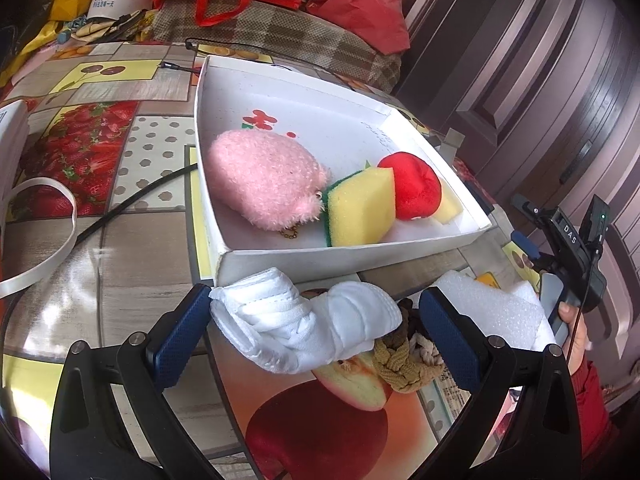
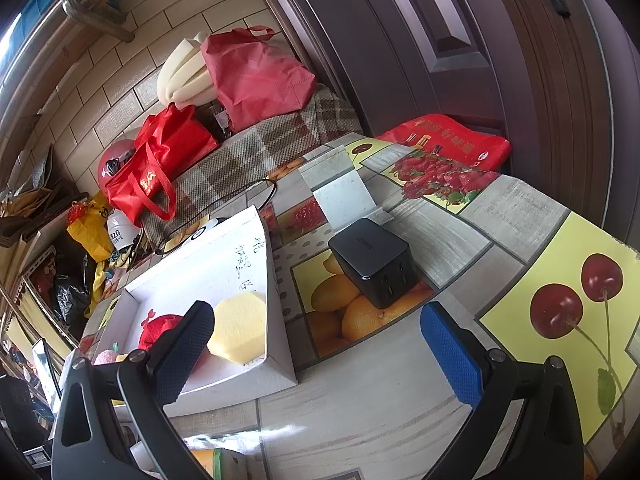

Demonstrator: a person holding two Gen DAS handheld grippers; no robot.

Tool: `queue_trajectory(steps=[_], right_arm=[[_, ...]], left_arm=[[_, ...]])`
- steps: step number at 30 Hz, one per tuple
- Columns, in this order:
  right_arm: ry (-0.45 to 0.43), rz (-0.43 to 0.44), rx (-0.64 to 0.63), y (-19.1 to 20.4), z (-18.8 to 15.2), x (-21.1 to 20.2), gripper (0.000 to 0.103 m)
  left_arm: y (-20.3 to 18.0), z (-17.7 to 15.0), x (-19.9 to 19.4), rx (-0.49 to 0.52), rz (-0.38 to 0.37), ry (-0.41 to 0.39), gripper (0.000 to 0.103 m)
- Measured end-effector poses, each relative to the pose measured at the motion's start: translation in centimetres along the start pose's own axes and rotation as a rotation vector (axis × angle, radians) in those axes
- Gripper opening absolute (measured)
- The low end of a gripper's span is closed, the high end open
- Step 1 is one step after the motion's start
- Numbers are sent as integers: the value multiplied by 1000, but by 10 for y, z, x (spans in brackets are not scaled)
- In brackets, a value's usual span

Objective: Organize soft objects

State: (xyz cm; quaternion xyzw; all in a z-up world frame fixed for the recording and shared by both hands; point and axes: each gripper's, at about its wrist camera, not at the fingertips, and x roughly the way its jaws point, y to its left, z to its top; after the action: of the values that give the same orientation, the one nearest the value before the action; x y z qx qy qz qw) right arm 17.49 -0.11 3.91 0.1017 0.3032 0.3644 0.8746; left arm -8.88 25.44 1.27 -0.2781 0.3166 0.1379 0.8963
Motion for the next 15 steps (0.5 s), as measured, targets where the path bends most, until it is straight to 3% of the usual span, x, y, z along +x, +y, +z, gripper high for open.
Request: queue_trajectory(steps=[8, 15], right_arm=[[4, 0, 3, 0, -1, 1, 103], [9, -1, 16, -3, -1, 3, 103]], left_arm=[[-40, -24, 4, 162, -83, 102, 103], [-97, -63, 1, 399, -273, 224, 102]])
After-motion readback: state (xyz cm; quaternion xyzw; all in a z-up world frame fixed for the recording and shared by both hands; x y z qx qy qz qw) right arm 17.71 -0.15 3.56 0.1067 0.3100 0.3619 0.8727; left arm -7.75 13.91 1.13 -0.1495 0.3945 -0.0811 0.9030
